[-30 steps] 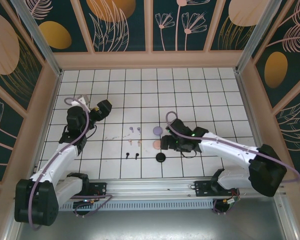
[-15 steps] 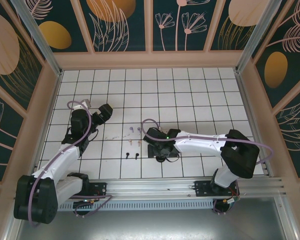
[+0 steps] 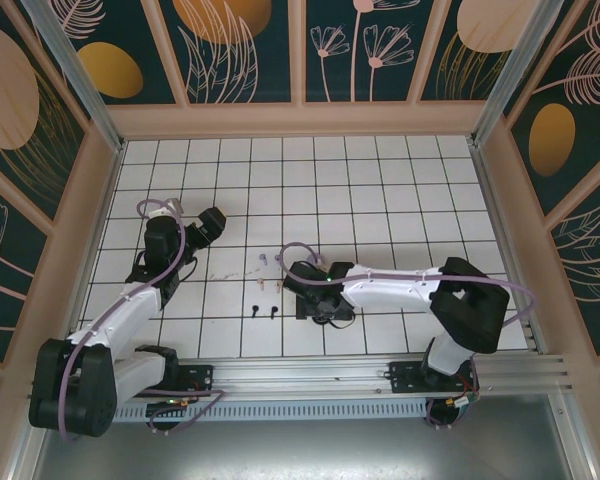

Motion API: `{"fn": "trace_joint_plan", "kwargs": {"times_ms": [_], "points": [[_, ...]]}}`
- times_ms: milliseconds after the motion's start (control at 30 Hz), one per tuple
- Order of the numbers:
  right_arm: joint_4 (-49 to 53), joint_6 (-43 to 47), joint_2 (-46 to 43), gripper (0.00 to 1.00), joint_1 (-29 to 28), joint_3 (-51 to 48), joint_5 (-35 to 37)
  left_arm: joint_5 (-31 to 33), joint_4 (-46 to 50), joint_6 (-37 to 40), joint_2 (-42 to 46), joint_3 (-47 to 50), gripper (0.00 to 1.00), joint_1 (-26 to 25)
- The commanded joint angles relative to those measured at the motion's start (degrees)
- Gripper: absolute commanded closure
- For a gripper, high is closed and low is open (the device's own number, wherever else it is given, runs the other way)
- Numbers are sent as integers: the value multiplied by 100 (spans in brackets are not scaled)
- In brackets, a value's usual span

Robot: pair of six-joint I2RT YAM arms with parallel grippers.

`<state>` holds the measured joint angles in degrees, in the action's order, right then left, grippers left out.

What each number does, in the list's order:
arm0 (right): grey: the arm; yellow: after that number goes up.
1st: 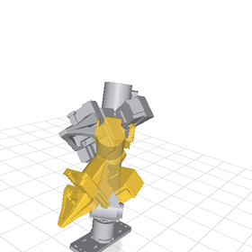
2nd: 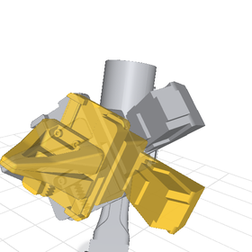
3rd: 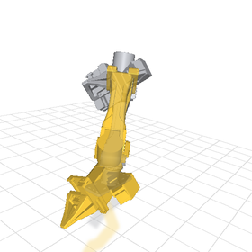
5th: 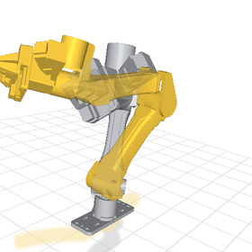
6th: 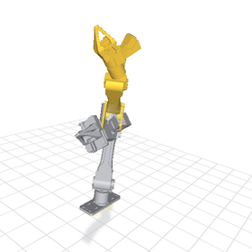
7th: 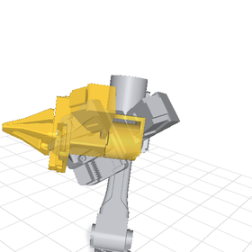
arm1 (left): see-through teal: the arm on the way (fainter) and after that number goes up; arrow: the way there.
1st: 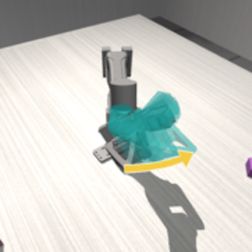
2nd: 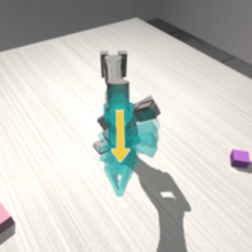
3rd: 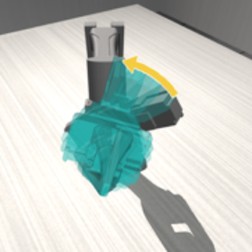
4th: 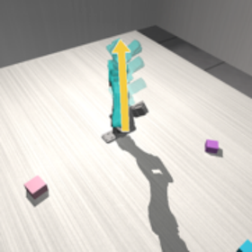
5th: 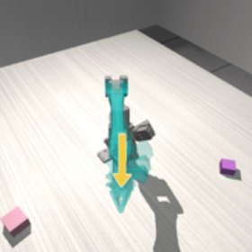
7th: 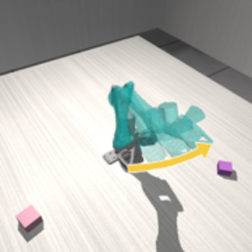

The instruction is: Insert the wireless bluetooth earbuds into the charging case

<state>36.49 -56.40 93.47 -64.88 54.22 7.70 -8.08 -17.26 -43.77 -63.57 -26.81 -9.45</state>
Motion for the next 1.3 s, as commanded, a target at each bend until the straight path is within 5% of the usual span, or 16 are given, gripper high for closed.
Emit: {"fn": "trace_joint_plan", "kwargs": {"times_ms": [0,900,1267], "points": [[179,-217,140,18,-77,38,100,28,-31,113,-55,-165,3,-48],[-144,-259,382,38,-59,-84,117,-19,-54,112,-112,-180,3,-48],[-285,-209,149,62,-59,-160,-26,-105,170,-511,-111,-216,1,-48]]}}
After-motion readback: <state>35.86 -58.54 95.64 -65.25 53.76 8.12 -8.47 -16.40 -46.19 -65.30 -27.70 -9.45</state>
